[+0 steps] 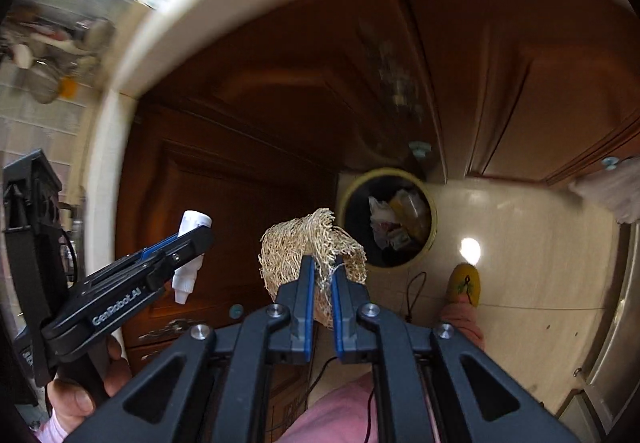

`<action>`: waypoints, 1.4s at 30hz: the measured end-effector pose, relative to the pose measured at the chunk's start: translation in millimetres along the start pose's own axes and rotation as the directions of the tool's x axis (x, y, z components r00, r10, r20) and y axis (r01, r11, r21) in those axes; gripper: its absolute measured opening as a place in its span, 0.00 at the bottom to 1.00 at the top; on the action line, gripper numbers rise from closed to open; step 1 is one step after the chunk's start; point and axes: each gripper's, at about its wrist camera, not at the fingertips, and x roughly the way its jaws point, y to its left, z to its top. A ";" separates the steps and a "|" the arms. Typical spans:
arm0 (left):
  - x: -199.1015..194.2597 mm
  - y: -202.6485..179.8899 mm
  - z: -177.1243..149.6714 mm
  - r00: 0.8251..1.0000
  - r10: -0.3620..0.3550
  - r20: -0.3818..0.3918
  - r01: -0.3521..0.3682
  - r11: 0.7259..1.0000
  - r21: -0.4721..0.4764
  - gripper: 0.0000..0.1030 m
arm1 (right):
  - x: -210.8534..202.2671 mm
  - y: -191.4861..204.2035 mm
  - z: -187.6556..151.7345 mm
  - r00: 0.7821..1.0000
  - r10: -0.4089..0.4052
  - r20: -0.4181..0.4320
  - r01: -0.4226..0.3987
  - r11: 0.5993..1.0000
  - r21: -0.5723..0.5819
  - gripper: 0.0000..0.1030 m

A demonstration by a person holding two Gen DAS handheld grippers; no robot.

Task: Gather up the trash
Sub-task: 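Carry the white bottle and straw sponge down over the floor bin with both tools, then open both tools to drop the white bottle and straw sponge into the bin, then raise both tools back up to the counter corner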

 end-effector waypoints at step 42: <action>-41.2 1.5 2.3 0.993 0.087 0.076 -0.094 0.992 0.088 0.72 | 16.6 35.2 17.6 0.987 -0.159 -0.024 0.156 0.982 -0.109 0.34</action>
